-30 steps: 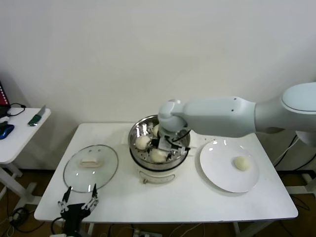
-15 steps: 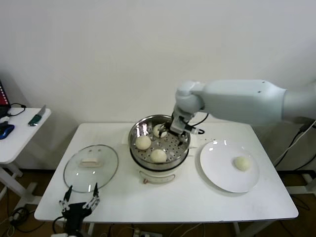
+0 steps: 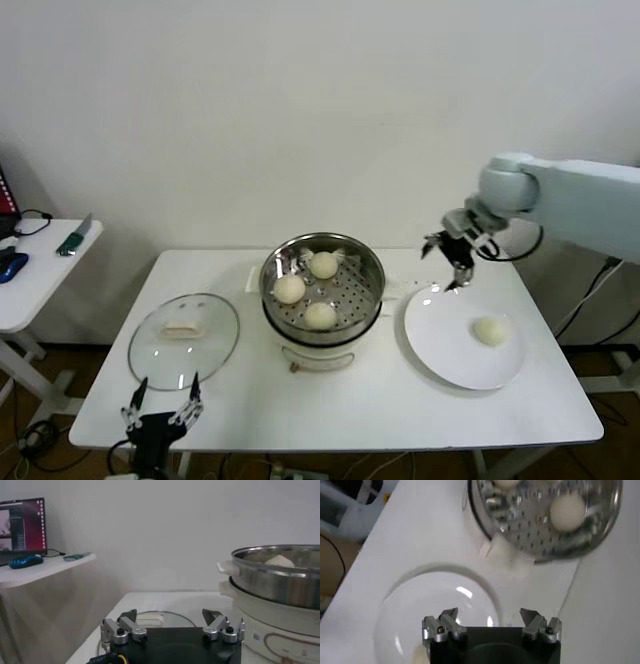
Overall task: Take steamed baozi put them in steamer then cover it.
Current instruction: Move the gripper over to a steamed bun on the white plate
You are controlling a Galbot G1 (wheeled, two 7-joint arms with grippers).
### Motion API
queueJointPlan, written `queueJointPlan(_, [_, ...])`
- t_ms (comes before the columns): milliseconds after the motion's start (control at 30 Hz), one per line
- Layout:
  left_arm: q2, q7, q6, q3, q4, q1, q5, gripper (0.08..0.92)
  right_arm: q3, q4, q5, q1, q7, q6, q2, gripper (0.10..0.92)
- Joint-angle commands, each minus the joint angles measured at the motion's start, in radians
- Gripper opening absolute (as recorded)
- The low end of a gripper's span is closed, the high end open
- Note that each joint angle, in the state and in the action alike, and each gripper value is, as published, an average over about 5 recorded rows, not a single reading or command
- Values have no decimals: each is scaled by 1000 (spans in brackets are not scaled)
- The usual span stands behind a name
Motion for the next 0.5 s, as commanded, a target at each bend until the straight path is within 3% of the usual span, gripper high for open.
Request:
queueJointPlan(33, [0, 0, -1, -2, -2, 9, 4, 823, 171, -137, -122, -267, -23, -105, -198, 823])
queueJointPlan(500, [-11, -6, -11, -8, 5, 31, 26, 823, 459, -400, -309, -603, -32, -45, -72, 823])
